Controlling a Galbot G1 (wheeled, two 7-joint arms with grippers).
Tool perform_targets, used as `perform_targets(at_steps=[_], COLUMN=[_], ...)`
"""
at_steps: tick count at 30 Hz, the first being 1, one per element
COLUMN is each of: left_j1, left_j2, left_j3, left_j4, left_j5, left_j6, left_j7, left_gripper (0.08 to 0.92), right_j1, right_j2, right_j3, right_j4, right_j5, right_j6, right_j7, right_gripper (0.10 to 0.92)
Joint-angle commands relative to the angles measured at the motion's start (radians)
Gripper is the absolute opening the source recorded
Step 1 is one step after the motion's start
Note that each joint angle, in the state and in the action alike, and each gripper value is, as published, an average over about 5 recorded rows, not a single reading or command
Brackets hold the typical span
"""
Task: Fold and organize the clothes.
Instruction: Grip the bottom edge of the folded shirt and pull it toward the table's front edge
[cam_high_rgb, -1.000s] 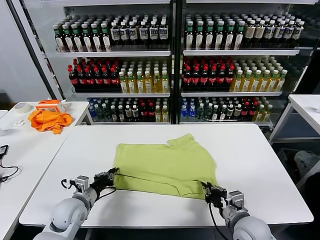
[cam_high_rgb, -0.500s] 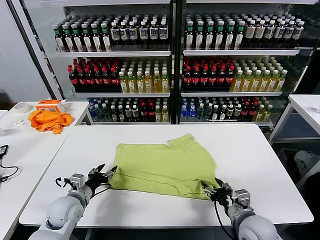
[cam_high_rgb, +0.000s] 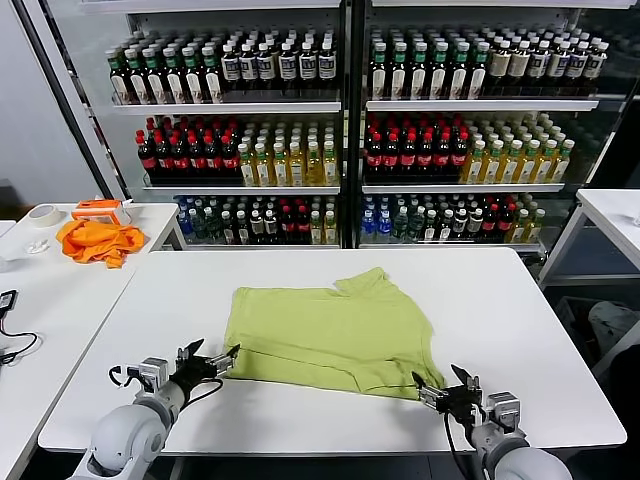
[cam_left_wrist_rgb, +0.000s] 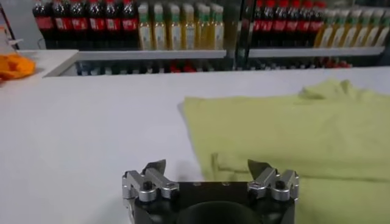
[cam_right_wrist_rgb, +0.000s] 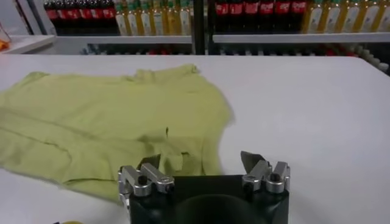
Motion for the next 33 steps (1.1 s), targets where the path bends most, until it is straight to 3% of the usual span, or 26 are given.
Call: perform_targets(at_steps=[1,5,20,28,33], left_j1=[0.033,0.05,0.08,0.184,0.258], left_j2=[-0.001,-0.002,-0.014,0.024,0.053], left_j3=[0.0,0.0,0.013,-0.017,-0.059], left_j4=[-0.002,-0.008,-0.042,-0.162,-0.215], left_j5=[0.046,0.053,0.044,0.044,0.042], left_j6=[0.04,0.04,0.039,0.039,0.039], left_j7=[-0.026,-0.015,0.013,0.013,0.015], left_gripper=[0.823,0.764,0.333,0.112,0.086], right_j1=[-0.02,-0.02,-0.008,-0.11,-0.211], right_j2=[0.012,0.013,0.026,-0.006,-0.018], right_j3=[-0.002,-0.008,-0.03,0.028,0.054], right_j4=[-0.011,-0.01,-0.013,0.114,0.182], right_j5=[-0.022,-0.016,0.005,0.002,-0.034], right_j6=[0.008,0.009,0.003,-0.011,-0.013], right_j7=[0.003,-0.001,-0.002,-0.003,-0.002], right_gripper=[0.7,0.596,0.158,0.119,0.119])
